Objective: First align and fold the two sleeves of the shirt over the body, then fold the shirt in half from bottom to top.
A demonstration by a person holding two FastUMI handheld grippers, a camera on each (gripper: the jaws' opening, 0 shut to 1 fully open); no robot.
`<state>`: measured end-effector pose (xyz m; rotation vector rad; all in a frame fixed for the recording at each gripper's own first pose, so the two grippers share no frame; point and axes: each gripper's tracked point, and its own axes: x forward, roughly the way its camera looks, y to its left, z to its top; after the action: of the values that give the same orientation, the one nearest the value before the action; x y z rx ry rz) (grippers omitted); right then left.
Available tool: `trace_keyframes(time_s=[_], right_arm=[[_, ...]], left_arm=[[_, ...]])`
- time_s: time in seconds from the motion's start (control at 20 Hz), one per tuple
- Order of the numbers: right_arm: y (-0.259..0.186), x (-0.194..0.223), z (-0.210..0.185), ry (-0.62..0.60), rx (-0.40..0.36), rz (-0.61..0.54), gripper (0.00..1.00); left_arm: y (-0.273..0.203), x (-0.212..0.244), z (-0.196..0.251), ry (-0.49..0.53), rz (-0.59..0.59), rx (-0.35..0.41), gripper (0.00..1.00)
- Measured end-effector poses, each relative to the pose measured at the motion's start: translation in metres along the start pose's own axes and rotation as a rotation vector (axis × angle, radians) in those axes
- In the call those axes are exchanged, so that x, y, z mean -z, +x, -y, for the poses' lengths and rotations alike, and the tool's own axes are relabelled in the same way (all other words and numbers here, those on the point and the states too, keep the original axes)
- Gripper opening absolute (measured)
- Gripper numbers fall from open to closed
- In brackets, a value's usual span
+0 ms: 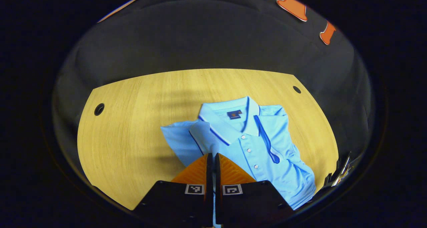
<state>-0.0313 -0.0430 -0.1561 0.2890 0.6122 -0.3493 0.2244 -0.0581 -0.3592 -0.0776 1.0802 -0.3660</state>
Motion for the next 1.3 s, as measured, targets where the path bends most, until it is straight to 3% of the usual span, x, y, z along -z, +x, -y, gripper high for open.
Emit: trace_keyframes(time_s=[0.3,0.4,0.45,0.5,0.65,1.0,1.3], right_arm=[[-0.004,0.022,0.016,0.034,0.016,-0.040,0.98],[-0.004,0.028,0.017,0.034,0.016,-0.053,0.98],[-0.005,0.030,0.019,0.034,0.015,-0.061,0.98],[-0.005,0.032,0.018,0.033,0.009,-0.068,0.98],[-0.003,0.036,0.020,0.019,-0.013,-0.075,0.98],[0.009,0.052,0.019,-0.052,-0.117,-0.125,0.98],[0.017,0.082,0.006,-0.151,-0.237,-0.193,0.98]], left_arm=[[0.026,-0.005,0.051,0.101,-0.024,0.039,0.06],[0.030,-0.005,0.070,0.107,-0.020,0.084,0.12],[0.030,-0.005,0.078,0.105,-0.022,0.108,0.28],[0.031,-0.003,0.083,0.104,-0.023,0.123,0.31],[0.026,0.002,0.091,0.108,-0.015,0.127,0.98],[-0.041,0.038,0.091,0.018,0.000,0.108,0.99],[-0.106,0.105,0.077,-0.124,-0.012,0.072,0.99]])
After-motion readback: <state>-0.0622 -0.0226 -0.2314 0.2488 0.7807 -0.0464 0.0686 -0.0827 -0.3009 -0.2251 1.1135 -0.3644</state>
